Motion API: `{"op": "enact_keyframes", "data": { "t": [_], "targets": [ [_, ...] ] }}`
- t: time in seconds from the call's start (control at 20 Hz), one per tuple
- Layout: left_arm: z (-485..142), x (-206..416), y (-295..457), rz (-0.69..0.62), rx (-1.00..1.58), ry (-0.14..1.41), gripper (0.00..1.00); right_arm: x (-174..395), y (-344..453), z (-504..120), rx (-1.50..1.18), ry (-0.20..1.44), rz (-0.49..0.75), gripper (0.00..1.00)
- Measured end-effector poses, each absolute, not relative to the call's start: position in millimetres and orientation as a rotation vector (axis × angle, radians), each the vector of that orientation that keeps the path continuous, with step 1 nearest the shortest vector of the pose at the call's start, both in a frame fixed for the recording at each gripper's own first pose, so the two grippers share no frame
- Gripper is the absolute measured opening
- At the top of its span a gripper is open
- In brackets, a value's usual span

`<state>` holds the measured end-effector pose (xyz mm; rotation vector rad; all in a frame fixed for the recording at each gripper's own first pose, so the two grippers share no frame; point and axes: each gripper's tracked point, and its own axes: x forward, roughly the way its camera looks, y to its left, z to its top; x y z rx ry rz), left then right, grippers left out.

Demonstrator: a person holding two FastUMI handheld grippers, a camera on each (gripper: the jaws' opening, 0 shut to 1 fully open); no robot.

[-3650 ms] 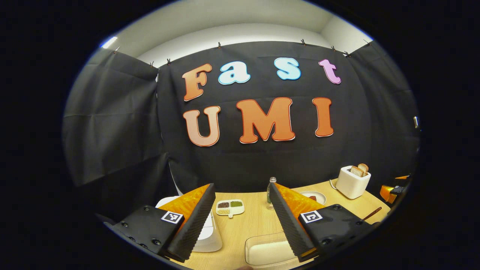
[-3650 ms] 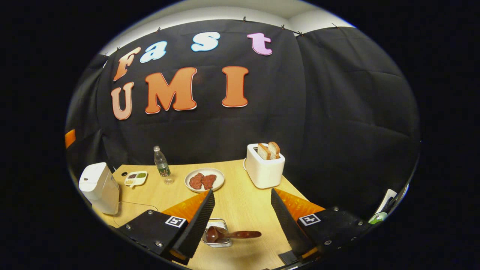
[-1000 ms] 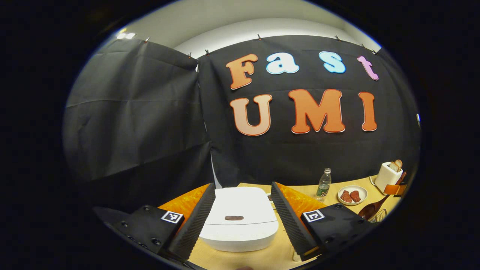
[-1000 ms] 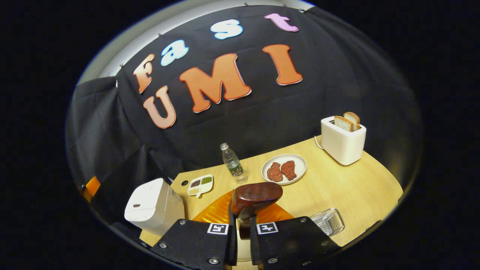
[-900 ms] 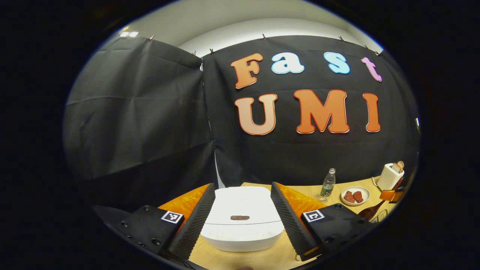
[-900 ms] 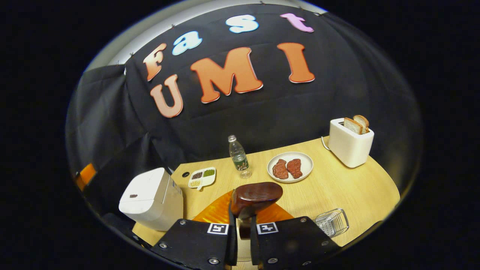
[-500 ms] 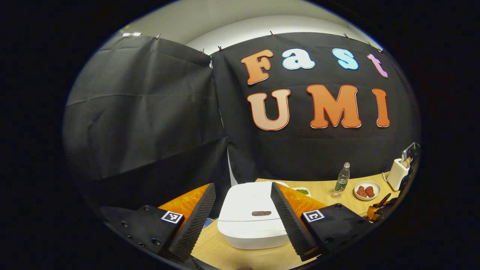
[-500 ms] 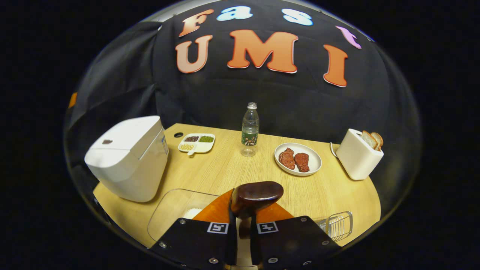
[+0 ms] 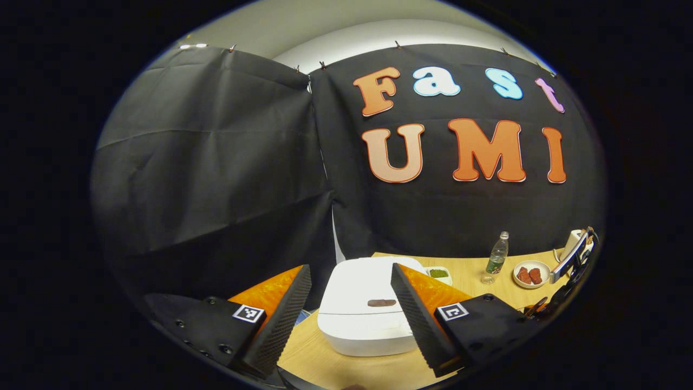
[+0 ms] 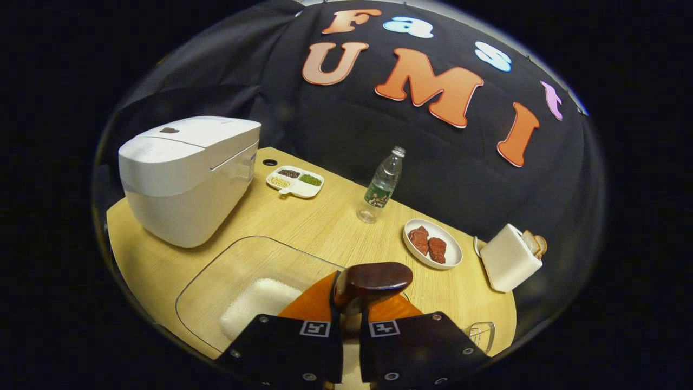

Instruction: Close the left gripper, press the button to open the rice cooker; take a wooden spoon from the chopstick holder with the right hand, scoop a spoonful of rice and pour it into the rice cooker, then put the wooden spoon back into the chopstick holder.

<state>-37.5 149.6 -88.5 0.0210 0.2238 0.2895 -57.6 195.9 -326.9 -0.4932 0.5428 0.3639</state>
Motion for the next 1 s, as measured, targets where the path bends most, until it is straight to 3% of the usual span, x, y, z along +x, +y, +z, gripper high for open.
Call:
{"op": "enact_keyframes", "data": {
  "t": [0.1, 0.2, 0.3, 0.35, 0.4, 0.6, 0.65, 0.8, 0.85, 1.0],
  "targets": [
    [-93, -40, 151, 0.297, 0.017, 0.237, 1.00, -64, 199, -328, -0.492, 0.548, 0.373, 0.12],
    [-94, -44, 154, 0.305, 0.013, 0.246, 0.95, -66, 198, -327, -0.433, 0.554, 0.366, 0.12],
    [-98, -47, 159, 0.319, 0.016, 0.258, 1.00, -66, 199, -324, -0.340, 0.563, 0.356, 0.12],
    [-100, -48, 160, 0.321, 0.017, 0.265, 0.96, -67, 202, -324, -0.288, 0.575, 0.357, 0.12],
    [-101, -49, 160, 0.320, 0.015, 0.269, 1.00, -69, 208, -322, -0.229, 0.587, 0.361, 0.12],
    [-98, -52, 165, 0.319, 0.029, 0.265, 1.00, -76, 227, -321, -0.108, 0.613, 0.380, 0.12],
    [-99, -54, 168, 0.323, 0.034, 0.270, 0.95, -78, 233, -321, -0.087, 0.618, 0.385, 0.08],
    [-103, -57, 180, 0.340, 0.033, 0.281, 0.95, -84, 248, -322, -0.024, 0.645, 0.402, 0.12],
    [-104, -58, 186, 0.346, 0.030, 0.283, 1.00, -86, 253, -322, -0.007, 0.653, 0.407, 0.12],
    [-107, -64, 199, 0.362, 0.024, 0.291, 0.96, -91, 266, -322, 0.043, 0.685, 0.412, 0.12]
  ]
}}
